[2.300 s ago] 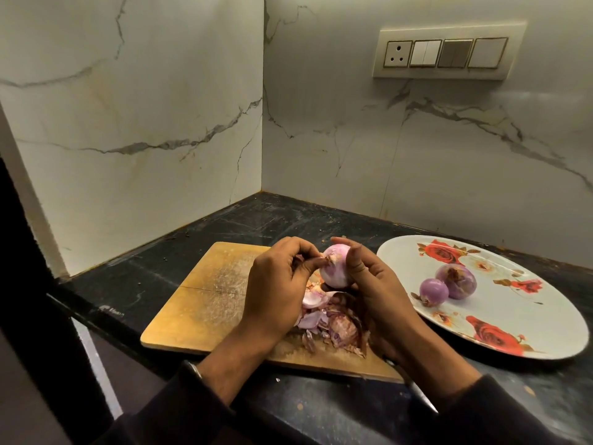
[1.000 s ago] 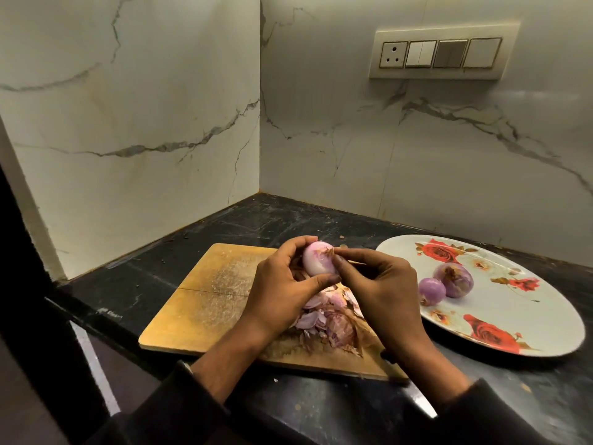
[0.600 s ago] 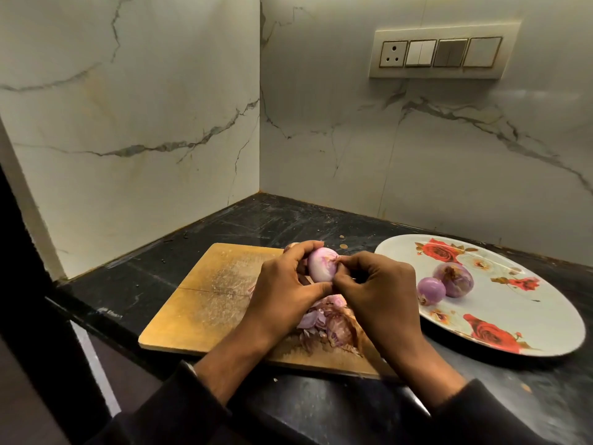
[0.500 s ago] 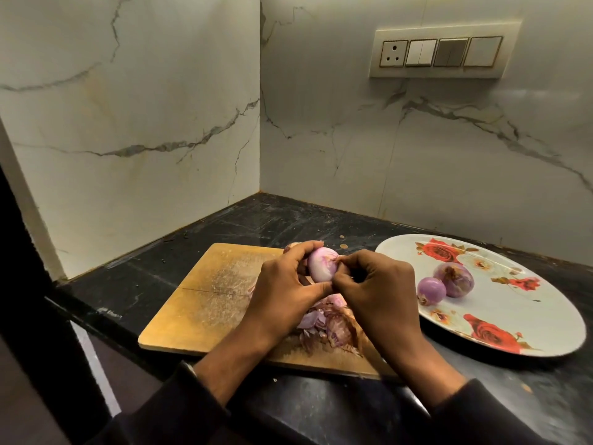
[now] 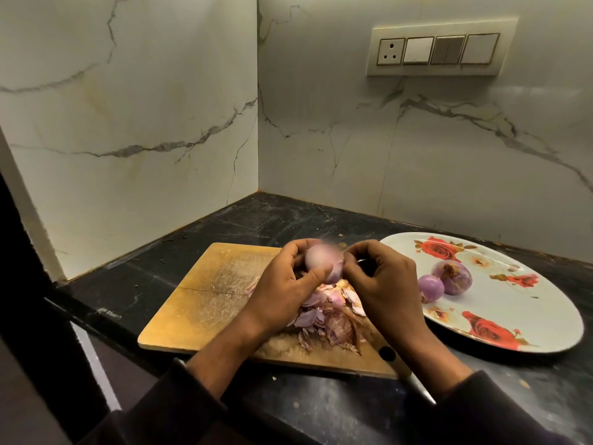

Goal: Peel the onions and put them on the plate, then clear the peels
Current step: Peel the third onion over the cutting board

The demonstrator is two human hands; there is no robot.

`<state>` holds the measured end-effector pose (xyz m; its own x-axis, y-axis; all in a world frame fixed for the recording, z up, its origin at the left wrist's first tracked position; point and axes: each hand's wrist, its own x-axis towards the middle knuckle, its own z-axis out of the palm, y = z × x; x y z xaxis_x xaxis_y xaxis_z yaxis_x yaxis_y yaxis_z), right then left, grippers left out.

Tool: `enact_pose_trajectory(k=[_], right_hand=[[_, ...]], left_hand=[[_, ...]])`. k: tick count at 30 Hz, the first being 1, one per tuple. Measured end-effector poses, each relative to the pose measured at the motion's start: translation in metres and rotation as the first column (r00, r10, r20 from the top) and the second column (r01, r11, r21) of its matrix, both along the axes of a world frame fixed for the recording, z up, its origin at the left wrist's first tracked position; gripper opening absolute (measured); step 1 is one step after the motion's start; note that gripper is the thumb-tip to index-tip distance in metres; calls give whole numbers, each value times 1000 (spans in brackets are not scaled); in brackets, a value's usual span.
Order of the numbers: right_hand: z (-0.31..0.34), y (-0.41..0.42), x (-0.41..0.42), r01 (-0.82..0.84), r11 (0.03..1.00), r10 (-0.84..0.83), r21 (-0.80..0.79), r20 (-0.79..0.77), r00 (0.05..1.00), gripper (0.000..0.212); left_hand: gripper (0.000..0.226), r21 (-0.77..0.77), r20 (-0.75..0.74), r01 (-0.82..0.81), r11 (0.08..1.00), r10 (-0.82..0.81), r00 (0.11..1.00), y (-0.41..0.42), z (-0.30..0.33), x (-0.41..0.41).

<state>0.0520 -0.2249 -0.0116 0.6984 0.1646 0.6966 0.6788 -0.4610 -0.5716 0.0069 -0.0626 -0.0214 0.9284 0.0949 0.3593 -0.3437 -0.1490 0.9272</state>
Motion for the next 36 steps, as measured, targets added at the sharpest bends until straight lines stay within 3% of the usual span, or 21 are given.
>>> enact_pose_trajectory(k=[7, 11, 14, 20, 25, 28, 31, 34, 36], right_hand=[[0, 7, -7, -158, 973, 193, 169, -219, 956, 21], [-4, 9, -8, -127, 956, 194, 263, -243, 950, 5], [-6, 8, -6, -70, 962, 134, 263, -231, 964, 15], [-9, 14, -5, 110, 991, -105, 76, -63, 992, 21], [-9, 7, 6, 43, 966, 47, 254, -337, 940, 26], [-5, 2, 6, 50, 987, 6, 153, -346, 938, 28], [2, 0, 2, 33, 999, -27, 28, -196, 980, 38], [-5, 1, 5, 7, 972, -48, -233, -172, 984, 17], [-8, 1, 6, 5, 953, -65, -302, -190, 980, 4]], left_hand=[[47, 21, 11, 10, 1000, -10, 1000, -1, -2, 2], [46, 93, 19, -9, 996, 8, 1000, 0, -4, 3], [42, 140, 29, -1, 990, -3, 1000, 0, -6, 4], [40, 133, 23, 45, 990, -49, 999, -2, -5, 4], [28, 115, 26, 66, 991, -69, 997, -1, -5, 4], [30, 112, 29, 28, 993, -32, 999, 1, -6, 4], [29, 108, 58, -16, 994, 10, 998, 0, -6, 4], [25, 62, 80, -33, 998, 27, 996, 0, -4, 3], [23, 49, 94, -51, 998, 46, 995, 0, -3, 3]])
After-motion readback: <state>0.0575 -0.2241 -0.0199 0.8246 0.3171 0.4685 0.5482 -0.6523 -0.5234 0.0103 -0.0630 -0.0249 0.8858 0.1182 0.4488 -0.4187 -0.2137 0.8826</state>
